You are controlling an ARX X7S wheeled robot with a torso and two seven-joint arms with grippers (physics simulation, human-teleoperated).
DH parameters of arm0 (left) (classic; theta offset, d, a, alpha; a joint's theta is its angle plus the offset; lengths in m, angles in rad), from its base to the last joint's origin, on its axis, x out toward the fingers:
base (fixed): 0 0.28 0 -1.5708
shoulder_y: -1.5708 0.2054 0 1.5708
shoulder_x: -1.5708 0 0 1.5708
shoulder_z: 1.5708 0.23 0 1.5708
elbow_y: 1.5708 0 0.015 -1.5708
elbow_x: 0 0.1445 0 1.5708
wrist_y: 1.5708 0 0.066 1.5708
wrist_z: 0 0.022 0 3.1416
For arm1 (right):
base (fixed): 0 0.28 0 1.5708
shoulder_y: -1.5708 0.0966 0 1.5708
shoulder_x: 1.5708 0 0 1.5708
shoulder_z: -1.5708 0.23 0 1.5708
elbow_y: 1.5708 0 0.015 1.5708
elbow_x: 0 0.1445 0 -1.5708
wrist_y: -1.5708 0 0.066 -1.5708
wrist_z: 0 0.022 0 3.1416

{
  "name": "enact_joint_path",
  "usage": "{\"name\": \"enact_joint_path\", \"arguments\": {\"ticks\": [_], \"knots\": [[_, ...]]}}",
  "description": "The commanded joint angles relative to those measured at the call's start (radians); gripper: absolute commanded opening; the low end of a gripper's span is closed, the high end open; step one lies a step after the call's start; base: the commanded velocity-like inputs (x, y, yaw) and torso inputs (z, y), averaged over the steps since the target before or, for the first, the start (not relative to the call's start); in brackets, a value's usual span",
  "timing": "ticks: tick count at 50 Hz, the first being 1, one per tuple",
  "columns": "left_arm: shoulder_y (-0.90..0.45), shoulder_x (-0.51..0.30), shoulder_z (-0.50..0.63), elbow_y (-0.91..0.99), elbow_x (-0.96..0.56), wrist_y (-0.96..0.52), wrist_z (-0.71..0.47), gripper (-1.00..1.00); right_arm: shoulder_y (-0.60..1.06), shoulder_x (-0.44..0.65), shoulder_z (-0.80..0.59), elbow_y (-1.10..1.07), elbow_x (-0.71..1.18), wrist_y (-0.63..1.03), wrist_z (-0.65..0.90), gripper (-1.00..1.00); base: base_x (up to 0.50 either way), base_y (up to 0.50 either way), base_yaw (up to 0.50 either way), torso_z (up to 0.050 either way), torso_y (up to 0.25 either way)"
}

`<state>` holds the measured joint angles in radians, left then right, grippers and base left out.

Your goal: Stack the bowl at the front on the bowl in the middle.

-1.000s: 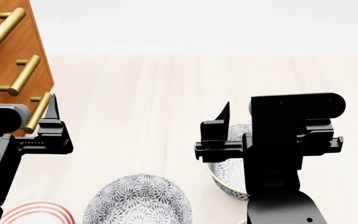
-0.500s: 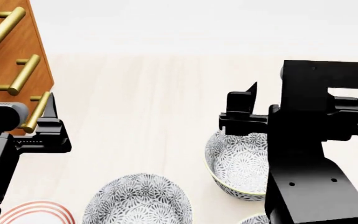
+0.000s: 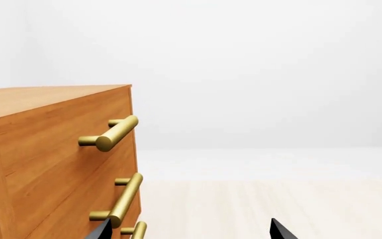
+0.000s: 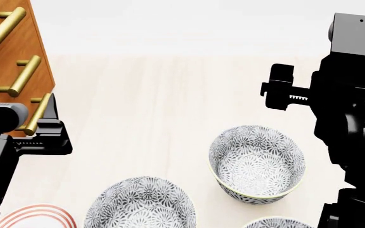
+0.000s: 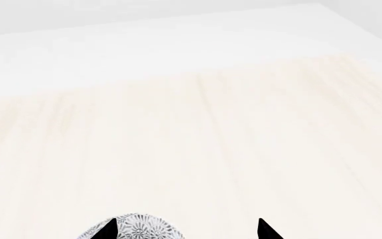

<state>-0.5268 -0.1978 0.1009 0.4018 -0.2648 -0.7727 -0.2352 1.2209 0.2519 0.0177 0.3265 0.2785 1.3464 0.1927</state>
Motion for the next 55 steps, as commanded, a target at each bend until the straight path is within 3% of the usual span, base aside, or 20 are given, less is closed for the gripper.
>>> {"name": "enact_joint_path", "arguments": {"ticks": [1, 11, 15, 33, 55], "knots": [[-0.006, -0.003, 0.007, -0.005, -0.004, 0.001, -0.004, 1.0, 0.148, 0.021, -0.038, 0.292, -0.021, -0.021, -0.032, 1.0, 0.0, 0.0, 0.0, 0.0, 0.0], [-0.01, -0.007, 0.016, -0.012, -0.006, 0.003, -0.007, 1.0, 0.241, 0.051, -0.085, 0.658, -0.054, -0.172, -0.094, 1.0, 0.0, 0.0, 0.0, 0.0, 0.0], [-0.011, -0.007, 0.019, -0.015, -0.006, 0.006, -0.008, 1.0, 0.318, 0.063, -0.097, 0.975, -0.061, -0.314, -0.208, 1.0, 0.0, 0.0, 0.0, 0.0, 0.0], [-0.014, -0.017, 0.029, -0.028, -0.01, 0.014, -0.012, 1.0, 0.222, 0.046, 0.062, 0.981, -0.2, -0.32, -0.284, 1.0, 0.0, 0.0, 0.0, 0.0, 0.0], [-0.02, -0.025, 0.049, -0.031, -0.012, 0.012, -0.02, 1.0, 0.158, 0.015, 0.095, 0.982, -0.273, -0.33, -0.314, 1.0, 0.0, 0.0, 0.0, 0.0, 0.0]]}}
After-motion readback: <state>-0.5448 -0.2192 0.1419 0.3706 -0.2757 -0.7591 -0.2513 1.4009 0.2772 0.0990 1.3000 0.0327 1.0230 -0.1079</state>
